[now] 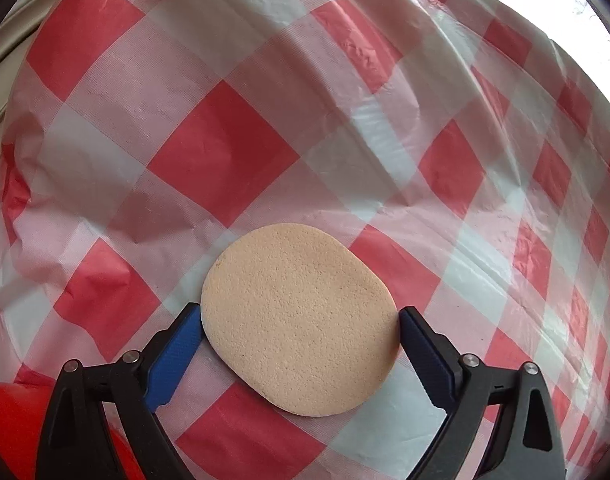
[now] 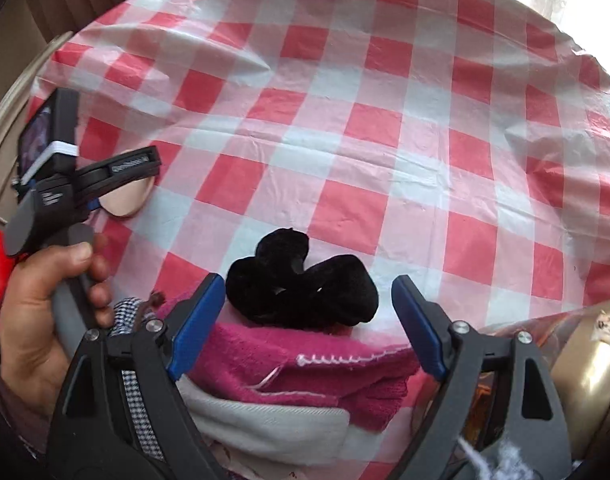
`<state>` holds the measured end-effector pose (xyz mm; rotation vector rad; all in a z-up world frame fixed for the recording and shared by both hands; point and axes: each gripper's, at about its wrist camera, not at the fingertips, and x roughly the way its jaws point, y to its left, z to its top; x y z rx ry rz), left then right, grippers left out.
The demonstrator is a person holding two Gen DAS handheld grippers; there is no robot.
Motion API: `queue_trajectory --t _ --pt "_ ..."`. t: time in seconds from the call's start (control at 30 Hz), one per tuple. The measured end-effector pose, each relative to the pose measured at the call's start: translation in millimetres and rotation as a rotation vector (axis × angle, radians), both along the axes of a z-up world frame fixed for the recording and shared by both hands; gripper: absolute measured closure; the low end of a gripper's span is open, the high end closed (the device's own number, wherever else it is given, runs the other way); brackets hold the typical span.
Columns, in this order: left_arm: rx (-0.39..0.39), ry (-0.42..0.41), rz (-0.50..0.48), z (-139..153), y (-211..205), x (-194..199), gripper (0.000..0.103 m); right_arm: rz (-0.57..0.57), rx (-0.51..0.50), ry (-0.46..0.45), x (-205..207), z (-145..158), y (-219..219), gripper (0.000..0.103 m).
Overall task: Organize soft objects
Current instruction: 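Grasp the beige round sponge with the left tool while the right grasps the black scrunchie, then carry the scrunchie into the box and open the right tool while the left lifts the sponge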
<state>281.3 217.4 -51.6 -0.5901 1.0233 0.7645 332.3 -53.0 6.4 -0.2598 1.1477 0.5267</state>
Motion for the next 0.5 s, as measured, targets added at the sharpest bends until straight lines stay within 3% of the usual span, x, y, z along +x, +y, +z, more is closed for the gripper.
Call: queue_trajectory --t 0.13,0.2,0.27,0.33,0.5 --pt "-0.024 -0.069 -0.050 15 -13 0 0.007 -0.032 -0.026 0.037 17 -23 2 0.016" --pt "-0.020 -0.111 -0.080 26 -20 -3 0.007 -0.029 -0.024 0.065 22 -36 3 0.021" --pt "-0.010 -0.146 -0.106 37 -29 -4 0.007 -0.020 0.013 0.087 24 -40 3 0.061" --pt "0.001 -0.184 -0.133 48 -39 -7 0.007 -0.014 0.039 0.076 23 -35 3 0.074" --pt "0.040 -0.261 -0.169 72 -57 -22 0.007 0.014 0.094 -0.031 10 1 4 0.079"
